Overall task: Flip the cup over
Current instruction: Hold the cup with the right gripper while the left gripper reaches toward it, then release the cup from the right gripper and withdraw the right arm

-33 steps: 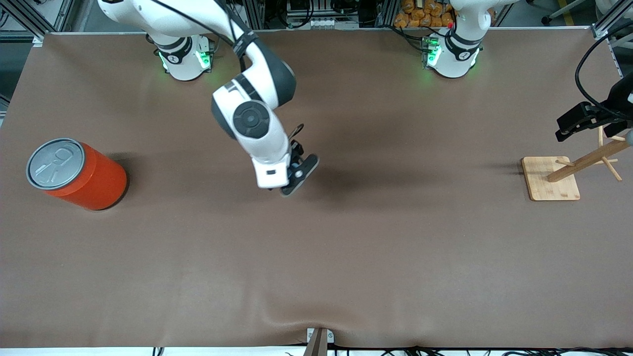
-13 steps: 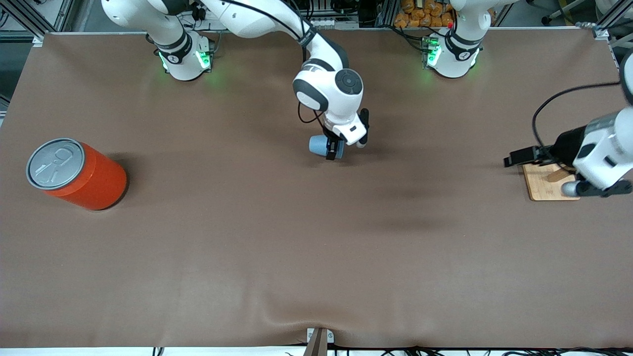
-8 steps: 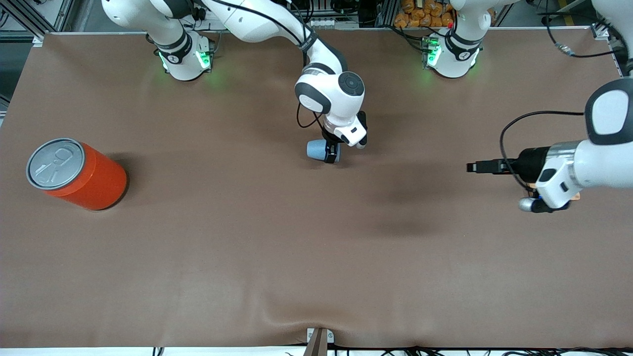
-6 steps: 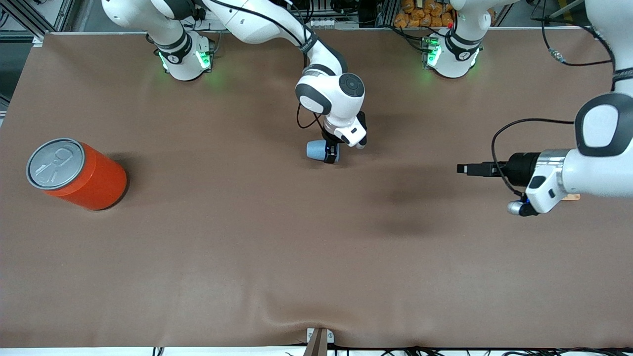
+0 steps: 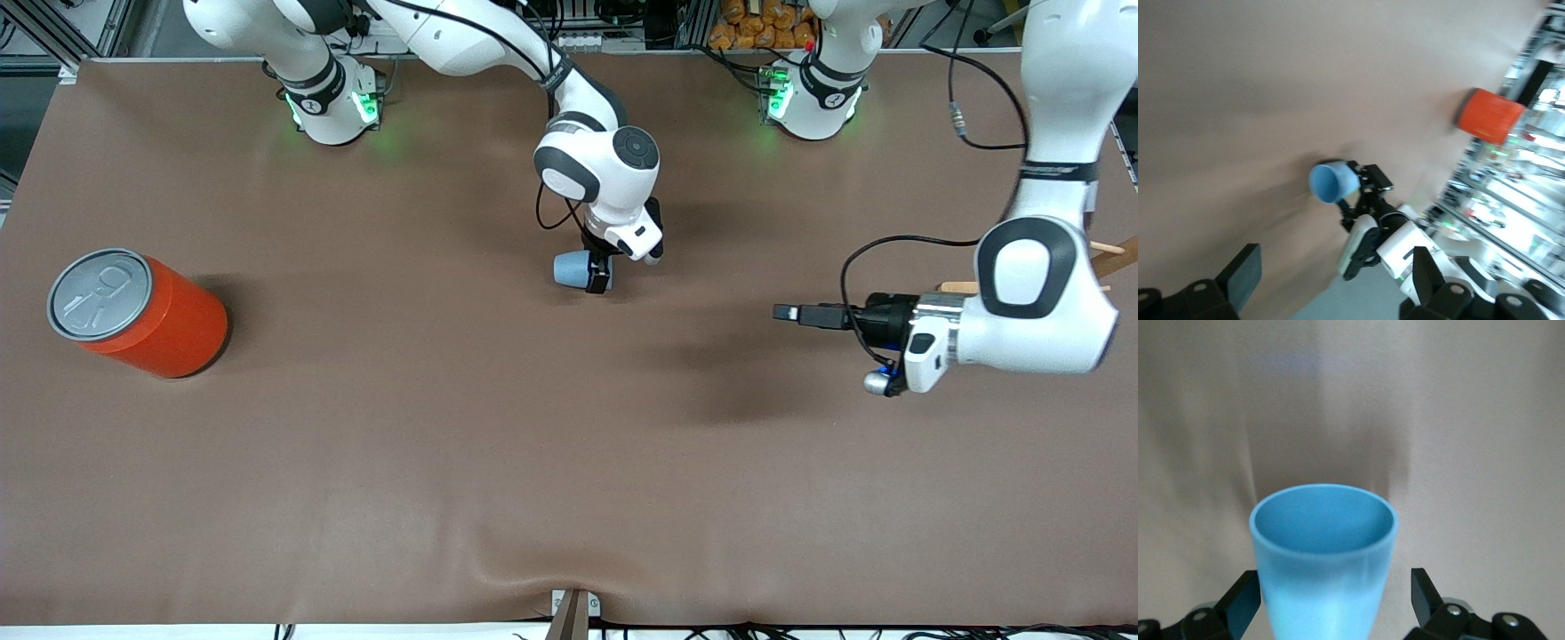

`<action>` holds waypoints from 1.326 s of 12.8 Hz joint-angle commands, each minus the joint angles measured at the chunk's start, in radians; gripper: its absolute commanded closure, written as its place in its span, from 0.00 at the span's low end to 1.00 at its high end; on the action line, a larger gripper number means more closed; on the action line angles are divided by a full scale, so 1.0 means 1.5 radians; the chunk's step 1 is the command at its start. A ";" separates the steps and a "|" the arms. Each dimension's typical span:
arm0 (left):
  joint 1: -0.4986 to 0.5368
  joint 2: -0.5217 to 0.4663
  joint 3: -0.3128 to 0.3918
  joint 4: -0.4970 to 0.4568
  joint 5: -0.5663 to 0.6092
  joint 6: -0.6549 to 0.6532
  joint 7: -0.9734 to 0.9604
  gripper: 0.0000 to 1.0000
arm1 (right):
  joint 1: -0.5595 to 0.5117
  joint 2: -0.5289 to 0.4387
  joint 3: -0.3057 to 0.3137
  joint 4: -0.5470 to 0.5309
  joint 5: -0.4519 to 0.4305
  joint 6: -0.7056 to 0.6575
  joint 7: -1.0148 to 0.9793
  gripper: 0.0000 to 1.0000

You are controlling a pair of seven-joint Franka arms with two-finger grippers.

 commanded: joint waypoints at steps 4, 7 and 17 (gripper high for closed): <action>0.005 0.027 -0.002 -0.106 -0.173 0.012 0.197 0.00 | -0.074 -0.058 0.003 0.158 0.078 -0.253 -0.053 0.00; -0.015 0.027 -0.003 -0.157 -0.236 0.046 0.241 0.00 | -0.168 -0.124 0.004 0.155 0.115 -0.268 -0.058 0.00; -0.126 0.036 -0.029 -0.277 -0.439 0.220 0.488 0.35 | -0.509 -0.237 0.026 0.153 0.143 -0.443 -0.059 0.00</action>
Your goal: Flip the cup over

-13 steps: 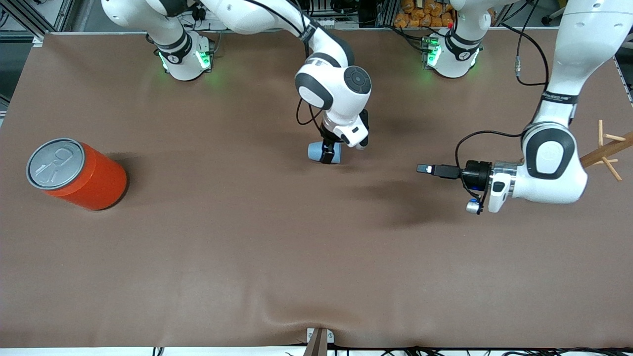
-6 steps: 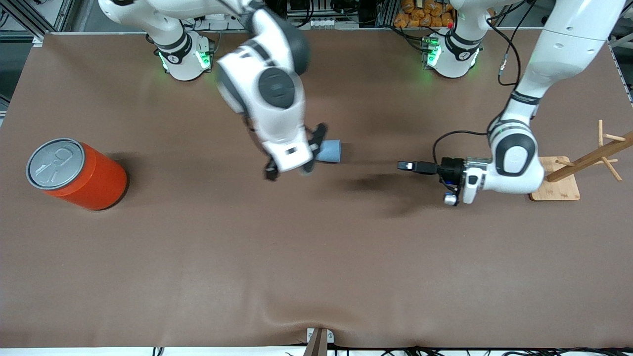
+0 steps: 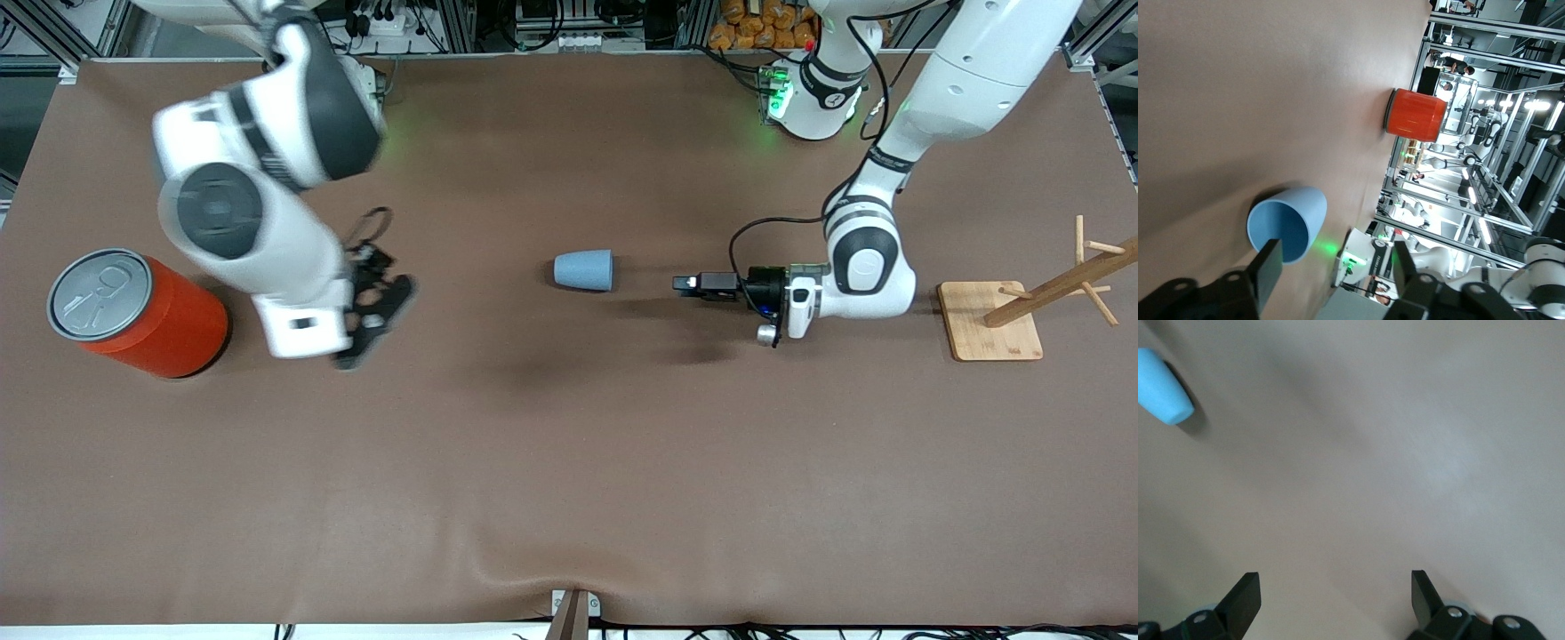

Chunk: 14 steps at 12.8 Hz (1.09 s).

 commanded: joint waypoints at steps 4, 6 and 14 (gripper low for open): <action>-0.073 0.015 -0.001 -0.015 -0.131 0.058 0.107 0.38 | -0.187 -0.026 0.045 -0.010 0.014 -0.031 -0.008 0.00; -0.083 0.014 -0.001 -0.031 -0.136 0.070 0.111 0.41 | -0.209 -0.040 0.043 -0.007 0.010 -0.023 -0.008 0.00; -0.130 0.054 -0.001 -0.046 -0.187 0.099 0.162 0.43 | -0.244 -0.232 0.028 -0.139 0.076 -0.028 0.405 0.00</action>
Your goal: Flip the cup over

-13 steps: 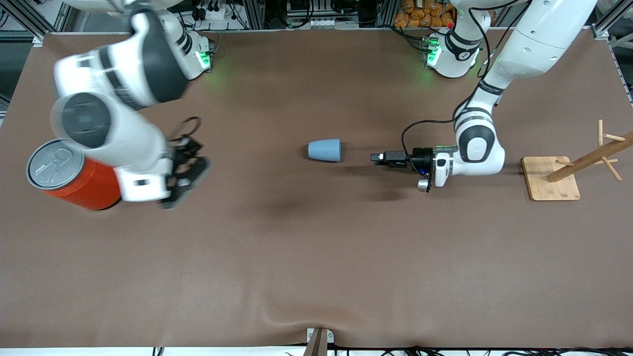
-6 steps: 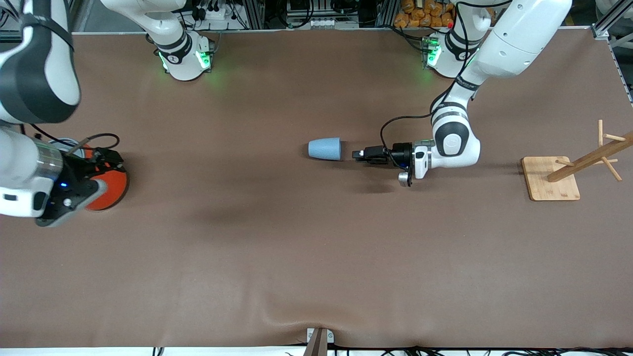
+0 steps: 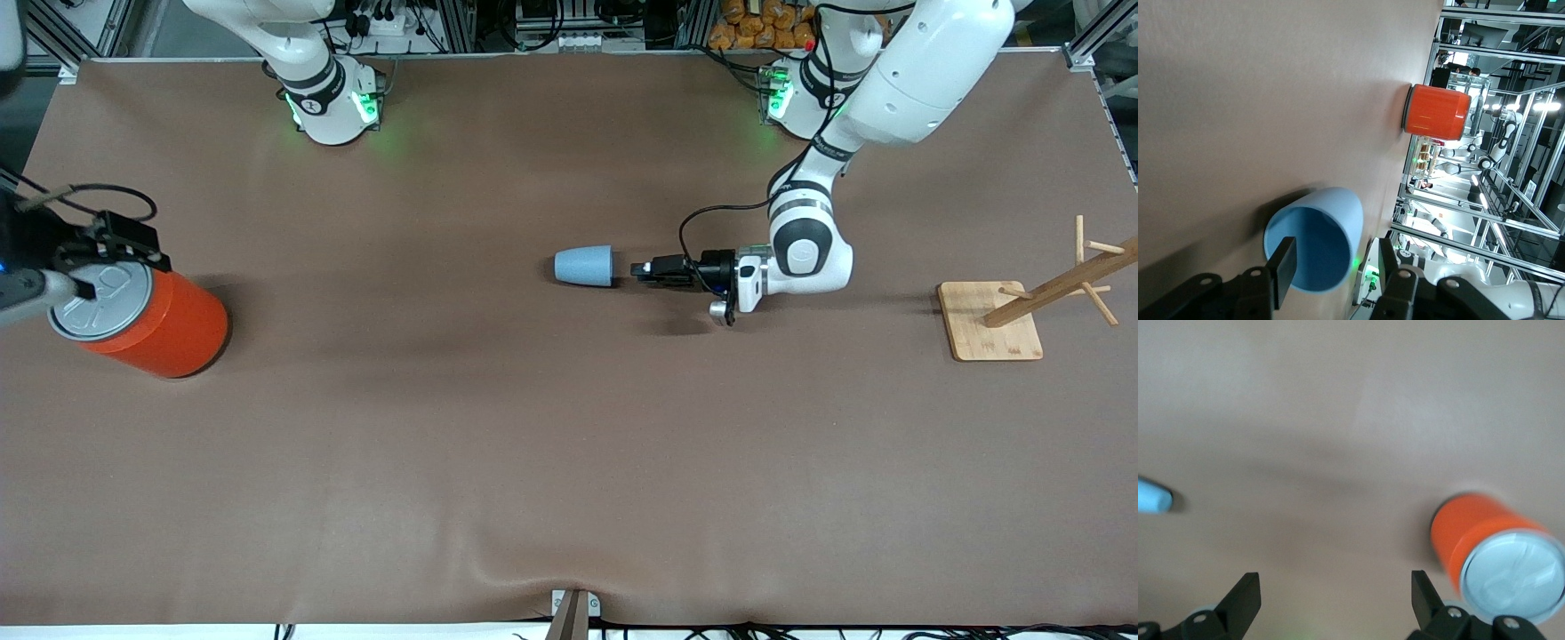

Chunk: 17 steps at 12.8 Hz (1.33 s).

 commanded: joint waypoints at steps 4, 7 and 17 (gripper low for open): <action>-0.038 0.010 -0.001 -0.006 -0.049 0.030 0.016 0.43 | 0.002 -0.142 0.003 -0.157 0.008 0.017 0.280 0.00; -0.063 0.019 -0.002 -0.001 -0.100 0.030 0.016 0.44 | -0.003 -0.168 -0.009 -0.184 -0.005 0.055 0.279 0.00; -0.104 0.016 -0.001 0.009 -0.161 0.030 0.016 1.00 | 0.001 -0.122 -0.057 -0.111 -0.013 0.055 0.268 0.00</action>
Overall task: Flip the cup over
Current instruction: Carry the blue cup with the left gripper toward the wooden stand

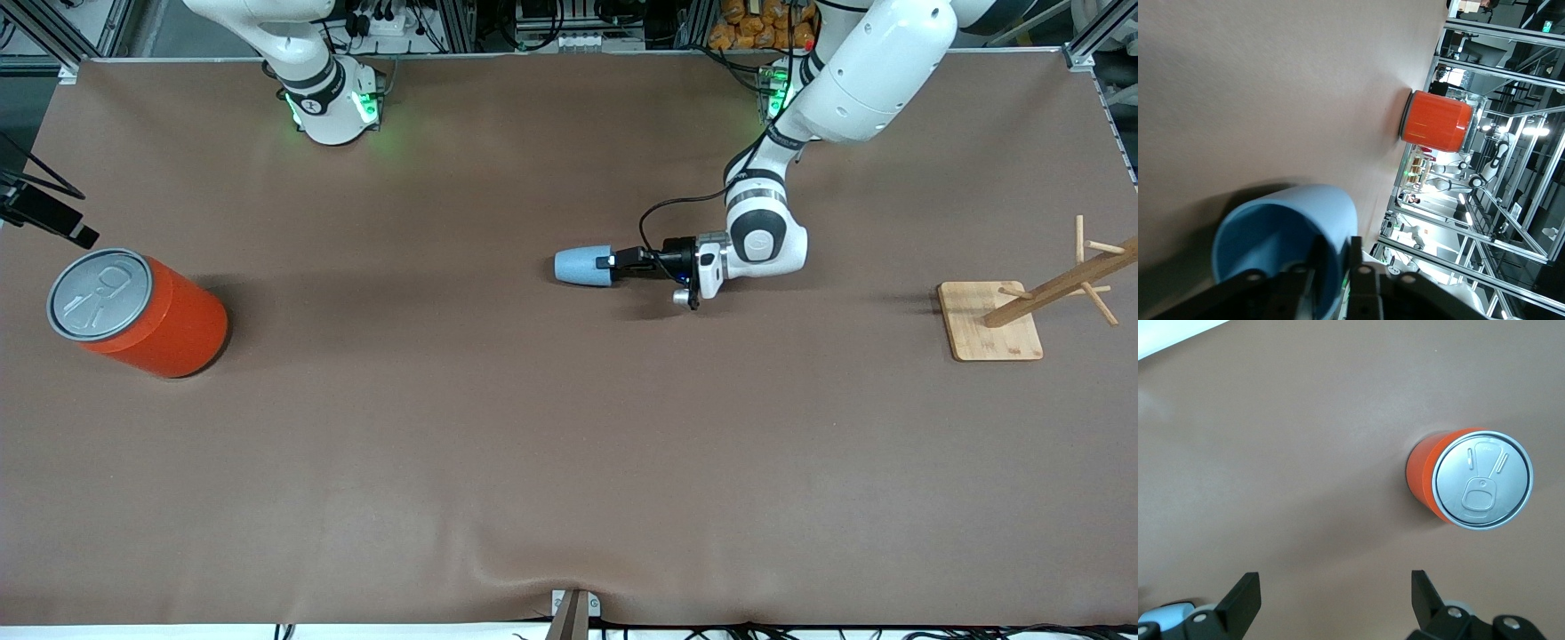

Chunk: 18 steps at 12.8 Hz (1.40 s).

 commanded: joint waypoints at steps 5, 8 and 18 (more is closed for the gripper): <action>0.056 -0.053 0.007 -0.003 0.030 0.014 -0.005 1.00 | -0.005 -0.012 0.021 0.009 0.010 -0.016 0.007 0.00; 0.193 -0.095 0.008 0.007 0.288 0.012 -0.138 1.00 | -0.003 -0.010 0.021 0.008 0.010 -0.012 0.007 0.00; 0.475 -0.115 0.002 0.286 1.143 -0.189 -0.465 1.00 | -0.001 -0.012 0.016 0.008 0.017 -0.015 0.005 0.00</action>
